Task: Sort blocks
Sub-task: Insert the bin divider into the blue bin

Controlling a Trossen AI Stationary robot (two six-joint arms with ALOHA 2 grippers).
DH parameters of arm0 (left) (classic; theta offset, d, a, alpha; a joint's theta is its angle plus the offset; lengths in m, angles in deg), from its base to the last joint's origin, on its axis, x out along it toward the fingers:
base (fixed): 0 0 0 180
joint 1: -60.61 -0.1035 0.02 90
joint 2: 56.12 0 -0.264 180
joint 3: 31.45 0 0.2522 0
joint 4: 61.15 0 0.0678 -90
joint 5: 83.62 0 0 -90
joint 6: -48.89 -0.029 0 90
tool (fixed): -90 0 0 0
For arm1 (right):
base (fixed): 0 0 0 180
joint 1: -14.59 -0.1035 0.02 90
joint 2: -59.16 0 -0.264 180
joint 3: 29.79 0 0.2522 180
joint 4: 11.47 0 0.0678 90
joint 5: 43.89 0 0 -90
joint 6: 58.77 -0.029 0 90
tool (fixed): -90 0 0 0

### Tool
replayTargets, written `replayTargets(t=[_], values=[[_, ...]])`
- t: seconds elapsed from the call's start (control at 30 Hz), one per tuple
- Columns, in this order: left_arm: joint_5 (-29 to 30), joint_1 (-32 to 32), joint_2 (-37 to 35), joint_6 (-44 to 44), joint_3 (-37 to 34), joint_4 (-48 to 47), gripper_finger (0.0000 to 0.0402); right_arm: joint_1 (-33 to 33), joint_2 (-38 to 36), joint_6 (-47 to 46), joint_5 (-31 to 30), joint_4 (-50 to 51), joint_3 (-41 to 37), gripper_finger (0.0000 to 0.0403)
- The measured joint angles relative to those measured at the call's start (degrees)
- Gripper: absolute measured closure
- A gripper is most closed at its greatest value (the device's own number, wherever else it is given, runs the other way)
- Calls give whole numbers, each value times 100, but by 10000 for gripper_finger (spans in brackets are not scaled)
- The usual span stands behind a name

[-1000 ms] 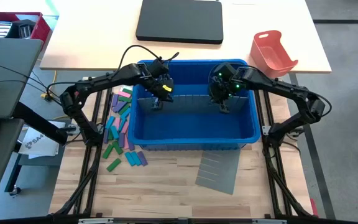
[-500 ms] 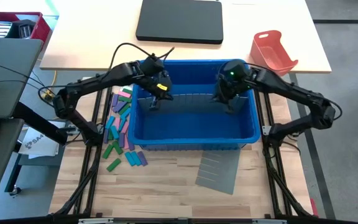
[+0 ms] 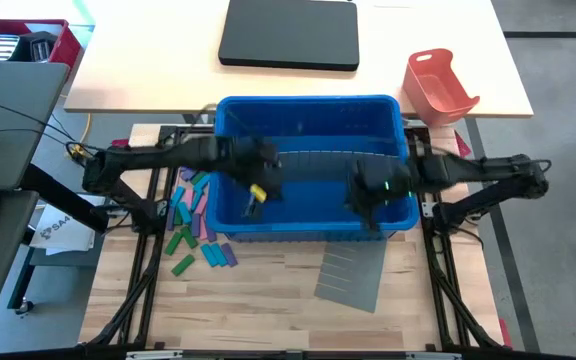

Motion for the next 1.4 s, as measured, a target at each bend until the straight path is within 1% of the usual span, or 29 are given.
replayTargets(t=[0.1, 0.23, 0.37, 0.47, 0.6, 0.7, 0.8, 0.93, 1.13, 1.27, 1.4], values=[[699, 681, 1, 444, -13, -56, 401, -909, 0, -768, -738, -279, -243, 403], [1801, 1638, 0, 1511, -234, 205, 401, -2076, 9, -1828, -1363, -847, -788, 403], [2998, 2567, 0, 2504, -763, 1010, 401, -3088, 10, -2784, -2080, -1798, -1572, 403], [3503, 3107, 4, 3019, -1284, 1987, 401, -3714, 111, -3448, -2630, -2525, -2162, 403], [3792, 3594, 7, 3544, -1730, 2924, 401, -4415, 467, -4454, -3141, -2934, -2571, 403], [4015, 3864, 7, 3837, -1884, 3213, 401, -4793, 927, -4945, -3544, -2920, -2553, 403], [4198, 4021, 7, 3857, -1968, 3424, 401, -5031, 1453, -5133, -3784, -2961, -2350, 403], [4320, 4089, 11, 3940, -1974, 3558, 401, -5137, 2194, -5425, -3793, -2978, -2093, 403], [4310, 4087, 209, 3990, -1974, 3921, 401, -5126, 3087, -6344, -3525, -2804, -2003, 403], [4198, 4077, 613, 3706, -1974, 4642, 401, -4990, 3370, -7216, -3477, -2235, -2003, 403], [3866, 3938, 1163, 3385, -1974, 5747, 401, -4905, 3499, -7521, -3691, -2133, -1987, 403]])
